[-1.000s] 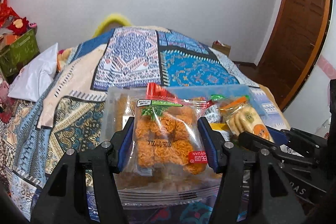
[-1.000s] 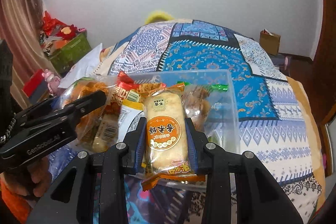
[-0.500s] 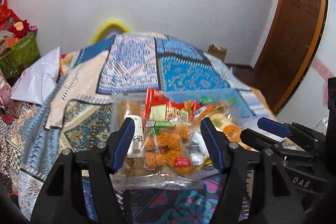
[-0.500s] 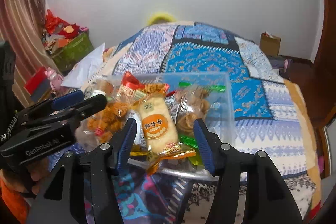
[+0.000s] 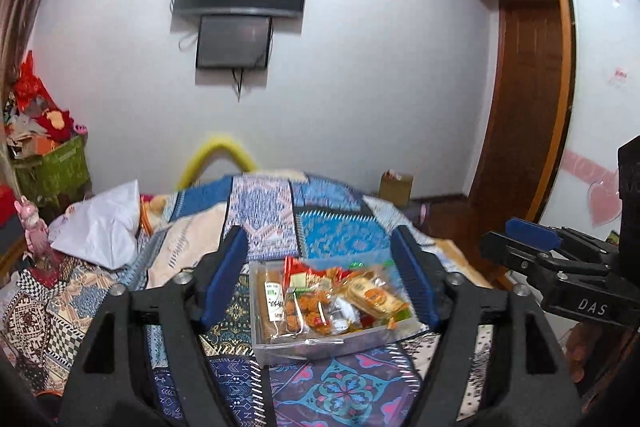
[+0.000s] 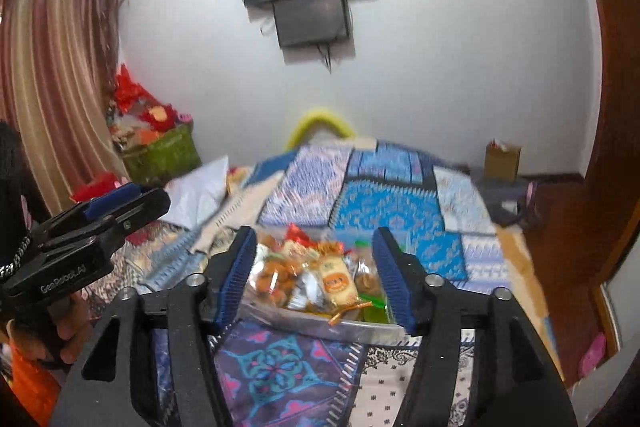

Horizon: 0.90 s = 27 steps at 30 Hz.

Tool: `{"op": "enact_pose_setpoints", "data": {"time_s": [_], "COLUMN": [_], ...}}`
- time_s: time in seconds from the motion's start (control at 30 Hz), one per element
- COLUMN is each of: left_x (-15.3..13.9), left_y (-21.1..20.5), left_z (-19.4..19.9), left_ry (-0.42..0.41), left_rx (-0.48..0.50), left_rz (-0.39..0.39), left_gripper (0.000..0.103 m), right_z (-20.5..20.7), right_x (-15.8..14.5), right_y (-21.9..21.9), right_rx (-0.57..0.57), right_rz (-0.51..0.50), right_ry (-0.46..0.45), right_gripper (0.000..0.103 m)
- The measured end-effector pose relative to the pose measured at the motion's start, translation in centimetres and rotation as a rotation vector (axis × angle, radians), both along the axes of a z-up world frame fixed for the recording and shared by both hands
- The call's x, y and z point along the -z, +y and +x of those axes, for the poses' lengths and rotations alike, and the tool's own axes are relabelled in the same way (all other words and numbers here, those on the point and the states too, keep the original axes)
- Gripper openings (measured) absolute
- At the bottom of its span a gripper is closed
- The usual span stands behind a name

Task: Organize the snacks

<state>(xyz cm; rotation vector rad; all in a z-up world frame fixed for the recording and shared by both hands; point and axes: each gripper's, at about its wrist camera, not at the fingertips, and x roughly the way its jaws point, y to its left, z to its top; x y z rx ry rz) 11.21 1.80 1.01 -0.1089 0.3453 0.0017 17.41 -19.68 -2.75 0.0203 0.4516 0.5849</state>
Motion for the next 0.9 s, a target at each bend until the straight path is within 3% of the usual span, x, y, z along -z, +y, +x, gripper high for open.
{"op": "enact_pose_setpoints", "data": {"time_s": [0.2,0.27,0.43,0.9], "left_x": [-2.0,-2.2,-2.2,-1.7], "left_y": [-0.4,-0.5,-0.8,-1.2], "left_z": [-3.7,-4.6,-5.5,-6.4], "left_ry": [-0.074,-0.092,-0.093,-0.08], "left_rx": [0.019,0.021,0.021,0.028], "left_rz": [0.012,0.019,0.022,0.015], "left_gripper": [0.096,0.099,0.1,0.1], "right_z": [-2.7,-3.5,-4.5,-5.8], "right_x": [-1.7,-2.0,-2.0,-1.3], "right_y": [-0.8,-1.1,-1.3,-1.5], "right_rx": [0.018,0.028,0.044,0.042], "right_rz": [0.024,0.038,0.054,0.043], "right_ry": [-0.067,-0.085,-0.101,-0.107], "right_gripper": [0.078,0.089,0.102,0.103]}}
